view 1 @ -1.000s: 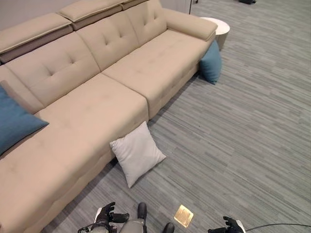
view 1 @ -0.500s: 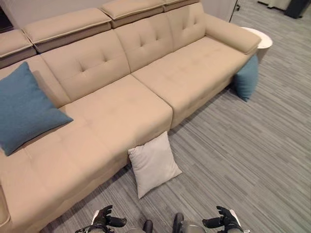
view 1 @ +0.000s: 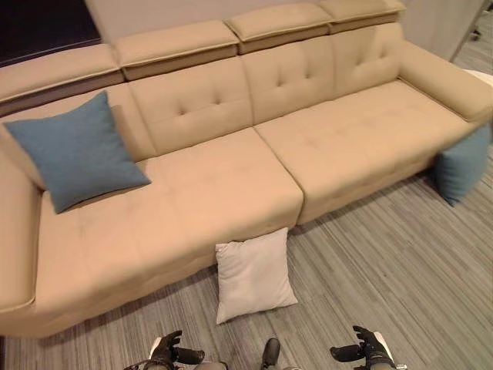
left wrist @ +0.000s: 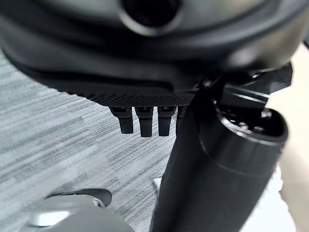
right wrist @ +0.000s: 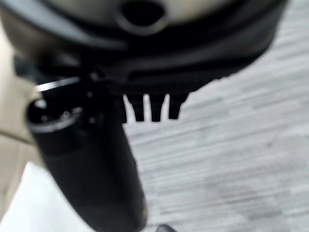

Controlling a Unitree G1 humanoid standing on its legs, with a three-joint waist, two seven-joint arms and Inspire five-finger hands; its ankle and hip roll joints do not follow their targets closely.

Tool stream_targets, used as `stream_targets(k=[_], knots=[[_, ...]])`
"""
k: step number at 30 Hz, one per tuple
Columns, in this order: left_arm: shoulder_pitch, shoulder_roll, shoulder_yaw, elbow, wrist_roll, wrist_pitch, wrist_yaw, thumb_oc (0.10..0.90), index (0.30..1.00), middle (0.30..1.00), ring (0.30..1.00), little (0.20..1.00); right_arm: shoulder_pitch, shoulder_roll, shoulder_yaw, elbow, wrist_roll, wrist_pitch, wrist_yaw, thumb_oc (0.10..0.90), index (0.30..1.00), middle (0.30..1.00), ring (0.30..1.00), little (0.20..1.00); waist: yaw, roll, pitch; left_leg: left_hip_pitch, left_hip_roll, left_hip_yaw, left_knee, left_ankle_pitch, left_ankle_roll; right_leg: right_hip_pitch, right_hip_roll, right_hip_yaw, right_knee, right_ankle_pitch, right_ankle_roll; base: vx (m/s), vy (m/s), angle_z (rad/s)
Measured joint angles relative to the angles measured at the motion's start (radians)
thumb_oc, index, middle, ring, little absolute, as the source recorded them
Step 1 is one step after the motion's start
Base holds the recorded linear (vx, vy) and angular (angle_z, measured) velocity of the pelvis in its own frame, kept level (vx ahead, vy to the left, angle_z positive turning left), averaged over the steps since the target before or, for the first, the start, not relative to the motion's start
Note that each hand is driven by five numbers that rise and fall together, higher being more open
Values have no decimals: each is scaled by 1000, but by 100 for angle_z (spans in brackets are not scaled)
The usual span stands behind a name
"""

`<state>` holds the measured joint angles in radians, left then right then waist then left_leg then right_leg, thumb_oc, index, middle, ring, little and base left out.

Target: Pick up all the scattered cushions and arrange them neatly on the sofa.

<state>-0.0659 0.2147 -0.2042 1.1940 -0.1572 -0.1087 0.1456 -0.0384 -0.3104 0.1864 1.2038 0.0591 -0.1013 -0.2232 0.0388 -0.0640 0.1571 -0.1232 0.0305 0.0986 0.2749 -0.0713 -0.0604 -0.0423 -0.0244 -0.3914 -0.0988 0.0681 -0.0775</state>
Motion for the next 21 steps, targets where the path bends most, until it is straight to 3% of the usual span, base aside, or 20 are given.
stream_targets(k=[2,5,8,9,13,15,17,19,20,21], knots=[[-18,0,-2,-4,4,2,-4,800,900,900,900,900,-1,13,0,2,7,4,1,800,900,900,900,900,-3,-2,4,-8,17,75,-105,2,0,2,-4,-38,0,-13,17,165,20,85],[-24,-1,-3,9,4,3,-5,800,900,900,900,900,2,19,-1,9,8,5,1,800,900,900,900,900,-5,0,7,-8,8,85,-182,18,-17,17,-1,-46,0,-21,23,144,76,17],[-8,-2,9,25,15,4,-5,800,900,900,900,900,4,19,-1,6,7,6,2,800,900,900,900,900,-5,17,1,16,8,72,-228,38,7,35,14,-30,0,-24,31,158,94,-29],[19,1,10,27,25,5,-5,800,900,900,900,900,20,19,0,5,7,5,2,800,900,900,900,900,-4,27,-5,38,5,65,-236,78,43,51,19,-10,10,-28,50,138,98,-33],[34,3,11,24,33,5,-6,800,900,900,900,900,50,22,0,7,5,19,4,800,900,900,900,900,0,29,-12,54,-19,75,-248,78,83,7,-22,10,122,-75,97,80,107,-11],[34,13,12,26,33,6,-6,800,900,900,900,900,35,23,0,5,1,23,6,800,900,900,900,900,0,27,-11,61,-33,95,-247,74,100,-64,-64,44,265,-120,101,40,71,-16],[24,23,11,24,34,6,-5,800,900,900,900,900,29,26,2,4,-1,23,13,800,900,900,900,900,0,26,-11,67,-41,89,-245,72,104,-105,-96,52,376,-157,130,74,61,13],[8,31,9,18,34,6,-5,800,900,900,900,900,14,25,1,4,-2,23,16,800,900,900,900,900,-4,29,5,83,-53,60,-249,62,127,-171,-116,138,531,-190,157,123,-2,34],[5,35,9,9,34,4,-4,800,900,900,900,900,6,28,2,-3,-3,22,20,800,900,900,900,900,-15,32,10,88,-53,46,-247,60,126,-184,-119,184,544,-218,188,163,-33,34],[6,40,9,6,34,4,-4,800,900,900,900,900,2,32,2,-4,-4,20,23,800,900,900,900,900,-8,29,11,107,-58,42,-264,60,126,-189,-118,218,509,-217,196,118,-43,36]])
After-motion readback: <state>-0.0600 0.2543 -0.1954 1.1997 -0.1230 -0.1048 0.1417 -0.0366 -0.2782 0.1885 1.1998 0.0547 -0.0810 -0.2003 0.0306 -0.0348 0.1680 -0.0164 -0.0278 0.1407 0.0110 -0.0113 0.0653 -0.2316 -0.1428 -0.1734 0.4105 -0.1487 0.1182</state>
